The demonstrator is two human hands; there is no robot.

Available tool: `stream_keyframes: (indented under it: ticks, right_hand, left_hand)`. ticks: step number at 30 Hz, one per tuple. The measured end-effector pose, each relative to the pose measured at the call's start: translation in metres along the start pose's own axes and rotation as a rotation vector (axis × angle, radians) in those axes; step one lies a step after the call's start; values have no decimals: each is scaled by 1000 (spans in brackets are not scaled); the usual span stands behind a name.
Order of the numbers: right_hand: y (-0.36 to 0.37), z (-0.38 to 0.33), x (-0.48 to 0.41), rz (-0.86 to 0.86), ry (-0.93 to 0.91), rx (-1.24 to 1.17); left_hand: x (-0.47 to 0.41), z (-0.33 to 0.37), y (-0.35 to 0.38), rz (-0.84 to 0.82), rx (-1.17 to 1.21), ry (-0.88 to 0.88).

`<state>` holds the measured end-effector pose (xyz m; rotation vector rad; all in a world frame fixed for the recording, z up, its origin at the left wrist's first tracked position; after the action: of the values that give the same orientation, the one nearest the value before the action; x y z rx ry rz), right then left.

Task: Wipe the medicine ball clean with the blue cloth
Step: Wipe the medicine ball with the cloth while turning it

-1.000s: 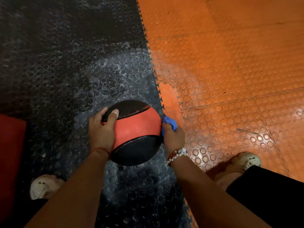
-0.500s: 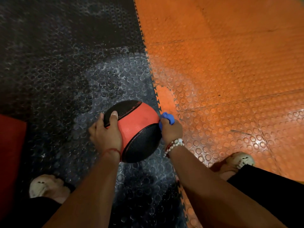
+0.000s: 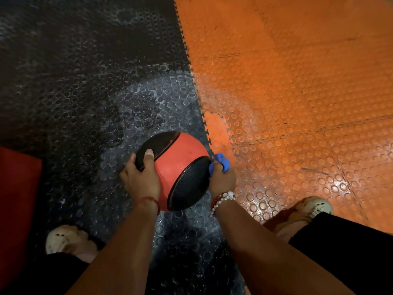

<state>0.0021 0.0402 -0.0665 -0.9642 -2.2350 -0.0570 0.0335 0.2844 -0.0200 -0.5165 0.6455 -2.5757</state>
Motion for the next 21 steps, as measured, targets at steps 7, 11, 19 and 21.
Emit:
stream_keyframes:
  ticks: [7,11,19,21]
  right_hand:
    - [-3,1,27,22,5,-30]
    - [5,-4,38,-5,-223,212]
    - [-9,-8,11,-14,129,44]
    - [-7,-10,18,9,50,49]
  left_hand:
    - [5,-8,-3,-10,48,-71]
    - [10,-17,-8,7,70,-171]
    - [33,-19,-9,4,121,-280]
    - [34,-18,-9,1,132,-289]
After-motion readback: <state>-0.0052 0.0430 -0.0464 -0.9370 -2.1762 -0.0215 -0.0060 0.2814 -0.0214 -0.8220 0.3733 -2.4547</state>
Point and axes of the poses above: each hand's wrist, its own x-axis away from the middle knuckle, its own y-axis out of the palm, z = x × y, the point moved 8 cm from there along -x, towards the middle knuckle, and after that the axes turned 11 degrees about y, right-handed, at the moved point
